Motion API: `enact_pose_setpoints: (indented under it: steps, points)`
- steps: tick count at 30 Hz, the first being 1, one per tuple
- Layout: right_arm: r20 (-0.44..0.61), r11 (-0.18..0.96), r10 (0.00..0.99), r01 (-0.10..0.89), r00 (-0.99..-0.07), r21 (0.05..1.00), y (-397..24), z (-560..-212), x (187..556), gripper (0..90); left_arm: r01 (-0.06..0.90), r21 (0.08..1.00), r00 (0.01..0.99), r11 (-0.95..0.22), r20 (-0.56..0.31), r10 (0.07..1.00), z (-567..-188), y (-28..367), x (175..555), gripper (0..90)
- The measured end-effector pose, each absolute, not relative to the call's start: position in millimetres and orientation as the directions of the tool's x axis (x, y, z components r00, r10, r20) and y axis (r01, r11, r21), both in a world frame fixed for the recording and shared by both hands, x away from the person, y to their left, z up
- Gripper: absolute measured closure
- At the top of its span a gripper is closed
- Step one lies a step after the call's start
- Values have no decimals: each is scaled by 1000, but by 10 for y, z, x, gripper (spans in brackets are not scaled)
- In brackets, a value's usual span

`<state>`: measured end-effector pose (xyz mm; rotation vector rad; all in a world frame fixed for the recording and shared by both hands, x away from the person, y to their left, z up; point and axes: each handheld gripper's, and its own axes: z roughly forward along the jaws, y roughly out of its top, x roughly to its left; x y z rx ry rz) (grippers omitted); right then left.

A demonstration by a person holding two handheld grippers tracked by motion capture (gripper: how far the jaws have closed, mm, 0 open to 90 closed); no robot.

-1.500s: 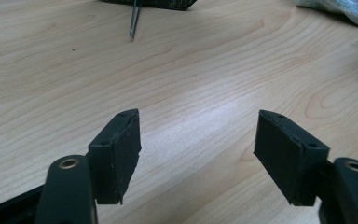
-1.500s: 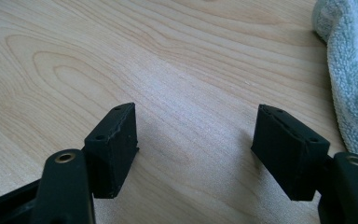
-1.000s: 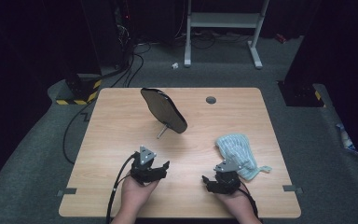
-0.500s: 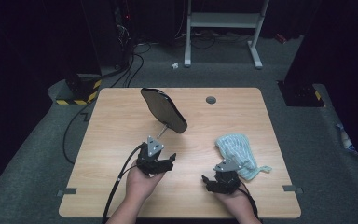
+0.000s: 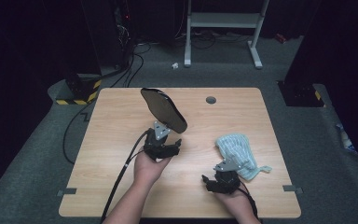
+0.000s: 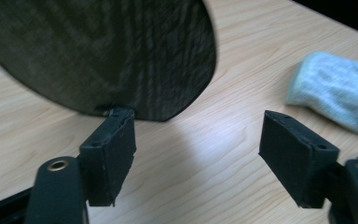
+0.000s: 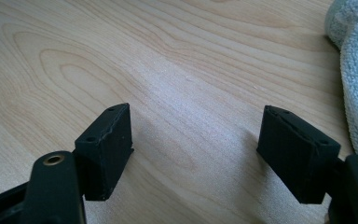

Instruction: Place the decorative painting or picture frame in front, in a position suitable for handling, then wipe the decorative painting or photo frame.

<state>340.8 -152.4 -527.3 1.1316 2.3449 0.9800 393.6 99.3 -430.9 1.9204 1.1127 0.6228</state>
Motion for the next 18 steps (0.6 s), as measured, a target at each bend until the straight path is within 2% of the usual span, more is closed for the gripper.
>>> enact_pose_setpoints:
  steps: [11, 15, 18]
  points:
    - [-18, 441, 786, 540, -618, 717, -1527, -5272, 3406, 258, 491, 835, 404, -249, 35, 914, -4214, 758, 4259, 275]
    - [-18, 441, 785, 539, -619, 717, -1527, -5272, 3407, 259, 494, 828, 406, -264, 49, 912, -4210, 727, 4294, 284]
    - [-16, 441, 785, 540, -620, 717, -1523, -5272, 3410, 259, 468, 830, 420, -303, 92, 903, -4205, 689, 4248, 292]
